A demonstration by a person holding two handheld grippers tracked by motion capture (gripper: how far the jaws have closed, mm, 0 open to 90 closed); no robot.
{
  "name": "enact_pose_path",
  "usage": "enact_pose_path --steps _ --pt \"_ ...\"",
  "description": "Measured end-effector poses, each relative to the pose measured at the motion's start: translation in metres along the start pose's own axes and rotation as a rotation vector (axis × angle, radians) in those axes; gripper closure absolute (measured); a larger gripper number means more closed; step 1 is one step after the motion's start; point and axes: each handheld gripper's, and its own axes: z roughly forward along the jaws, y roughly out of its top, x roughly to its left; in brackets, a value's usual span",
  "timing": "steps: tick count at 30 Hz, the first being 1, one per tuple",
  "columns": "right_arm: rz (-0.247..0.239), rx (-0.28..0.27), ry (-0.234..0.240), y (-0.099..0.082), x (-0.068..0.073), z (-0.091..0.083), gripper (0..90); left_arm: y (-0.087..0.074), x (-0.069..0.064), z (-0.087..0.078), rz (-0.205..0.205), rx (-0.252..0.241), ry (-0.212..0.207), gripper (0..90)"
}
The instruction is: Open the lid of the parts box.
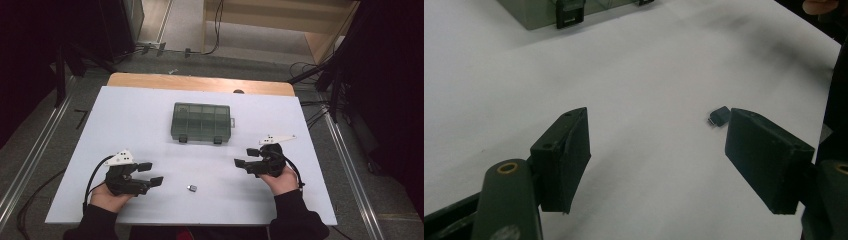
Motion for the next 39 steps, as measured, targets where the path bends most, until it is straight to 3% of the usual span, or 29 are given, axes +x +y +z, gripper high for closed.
enact_pose_path --steps 26,39 --pt "0.018 0.025 0.011 0.023 -0.013 0.015 25.5 0.0 0.001 0.001 -0.002 0.003 -0.007 26.6" --pt "-0.001 0.02 0.0 0.038 -0.017 0.022 25.5 0.0 0.001 0.001 0.0 0.002 -0.005 26.6"
